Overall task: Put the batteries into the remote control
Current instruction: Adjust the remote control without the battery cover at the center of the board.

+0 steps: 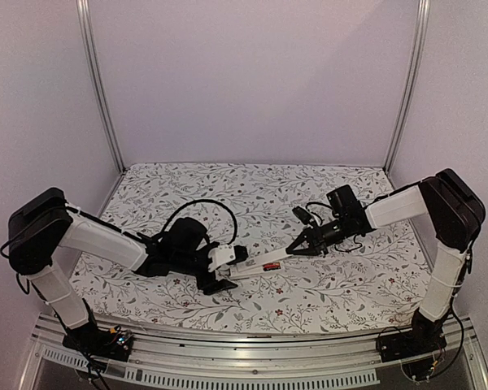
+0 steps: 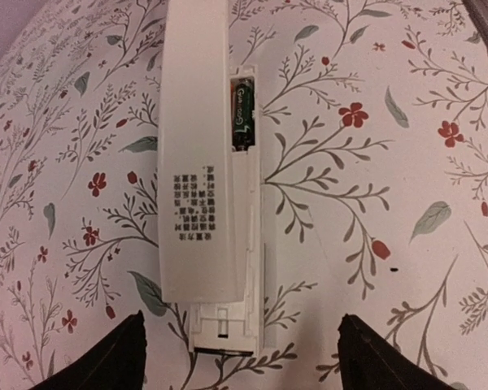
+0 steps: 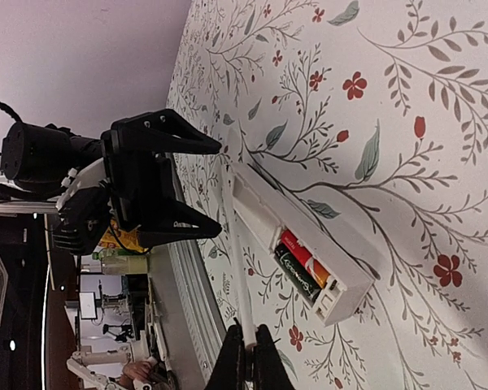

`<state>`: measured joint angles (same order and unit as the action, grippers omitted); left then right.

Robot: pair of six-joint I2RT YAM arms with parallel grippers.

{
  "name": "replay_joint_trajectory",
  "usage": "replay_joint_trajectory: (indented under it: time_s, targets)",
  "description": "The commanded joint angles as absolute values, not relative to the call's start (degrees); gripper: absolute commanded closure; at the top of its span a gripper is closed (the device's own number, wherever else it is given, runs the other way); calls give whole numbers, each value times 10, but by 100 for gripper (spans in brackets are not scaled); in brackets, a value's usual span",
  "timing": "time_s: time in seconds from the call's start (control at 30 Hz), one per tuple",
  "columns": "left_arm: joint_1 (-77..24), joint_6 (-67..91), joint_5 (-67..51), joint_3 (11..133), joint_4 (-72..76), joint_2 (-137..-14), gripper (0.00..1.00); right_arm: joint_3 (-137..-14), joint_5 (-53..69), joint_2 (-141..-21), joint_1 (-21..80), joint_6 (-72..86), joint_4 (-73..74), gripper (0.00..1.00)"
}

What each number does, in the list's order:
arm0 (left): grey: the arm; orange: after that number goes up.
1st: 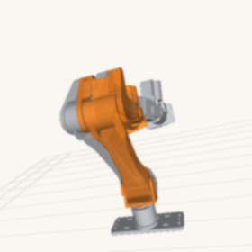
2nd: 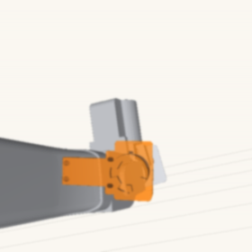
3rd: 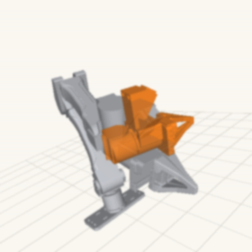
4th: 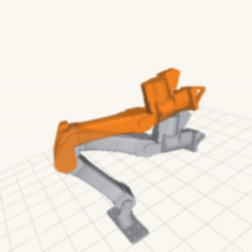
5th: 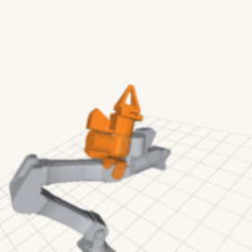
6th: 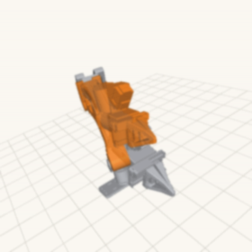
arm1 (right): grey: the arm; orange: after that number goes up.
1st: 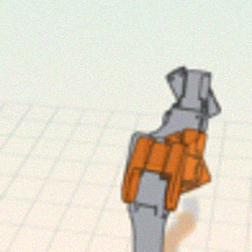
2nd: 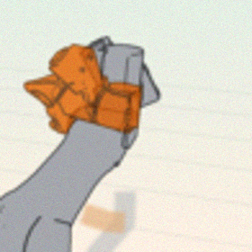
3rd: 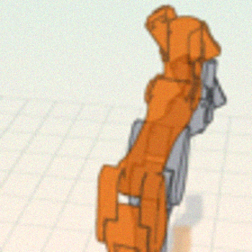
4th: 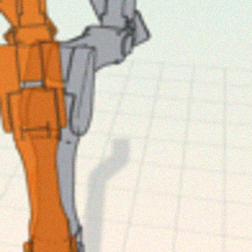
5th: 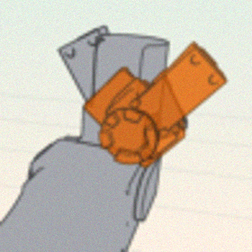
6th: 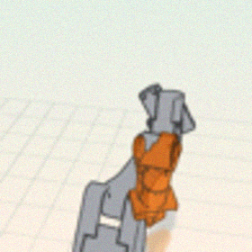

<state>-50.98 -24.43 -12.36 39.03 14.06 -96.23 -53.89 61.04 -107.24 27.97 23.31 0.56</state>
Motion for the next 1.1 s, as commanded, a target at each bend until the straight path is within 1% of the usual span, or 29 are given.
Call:
replay_joint_trajectory:
  time_s: [0.0,0.1,0.23,0.47,0.67,0.87,1.07]
  targets:
    - [-503,-229,-119,404,107,-949,22,-553,618,-1088,272,213,34,100]
    - [-503,-222,-106,432,68,-964,26,-553,622,-1094,272,210,36,100]
    - [-504,-229,-59,484,-43,-996,27,-554,625,-1102,272,213,36,100]
    - [-505,-235,-92,477,-36,-987,26,-554,632,-1109,272,229,17,100]
    - [-500,-244,-87,466,-50,-958,25,-558,624,-1120,279,257,8,100]
    - [-497,-246,-91,470,-53,-973,29,-553,616,-1124,283,279,4,100]
    - [-496,-257,-93,474,-45,-988,30,-550,603,-1125,296,310,-23,100]
